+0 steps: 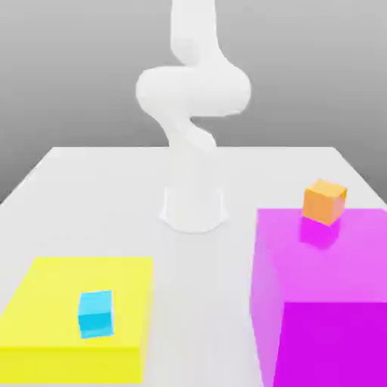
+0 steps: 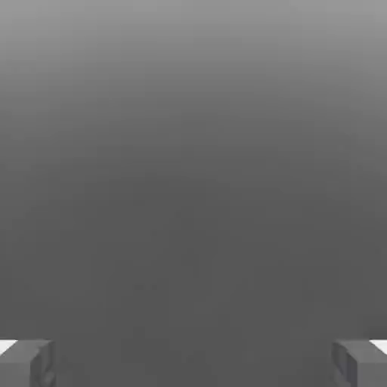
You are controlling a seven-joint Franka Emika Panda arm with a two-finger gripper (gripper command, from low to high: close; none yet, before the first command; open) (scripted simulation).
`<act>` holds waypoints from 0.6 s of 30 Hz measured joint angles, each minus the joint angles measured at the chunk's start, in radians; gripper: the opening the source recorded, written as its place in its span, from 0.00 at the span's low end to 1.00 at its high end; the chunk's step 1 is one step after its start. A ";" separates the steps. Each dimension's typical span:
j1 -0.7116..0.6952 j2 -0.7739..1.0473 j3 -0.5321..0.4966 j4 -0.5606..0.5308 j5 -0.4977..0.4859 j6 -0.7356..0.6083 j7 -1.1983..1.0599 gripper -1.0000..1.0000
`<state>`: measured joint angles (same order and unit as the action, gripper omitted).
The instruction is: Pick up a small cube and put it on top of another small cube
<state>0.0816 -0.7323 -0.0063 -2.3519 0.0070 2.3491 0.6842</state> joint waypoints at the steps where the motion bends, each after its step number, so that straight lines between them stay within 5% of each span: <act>1: 0.035 0.029 -0.002 -0.022 0.004 0.021 -0.050 0.50; 18: 0.641 0.371 0.002 -0.361 0.155 0.382 -0.792 0.50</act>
<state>0.7230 -0.3617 -0.0043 -2.7132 0.1623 2.7315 -0.1082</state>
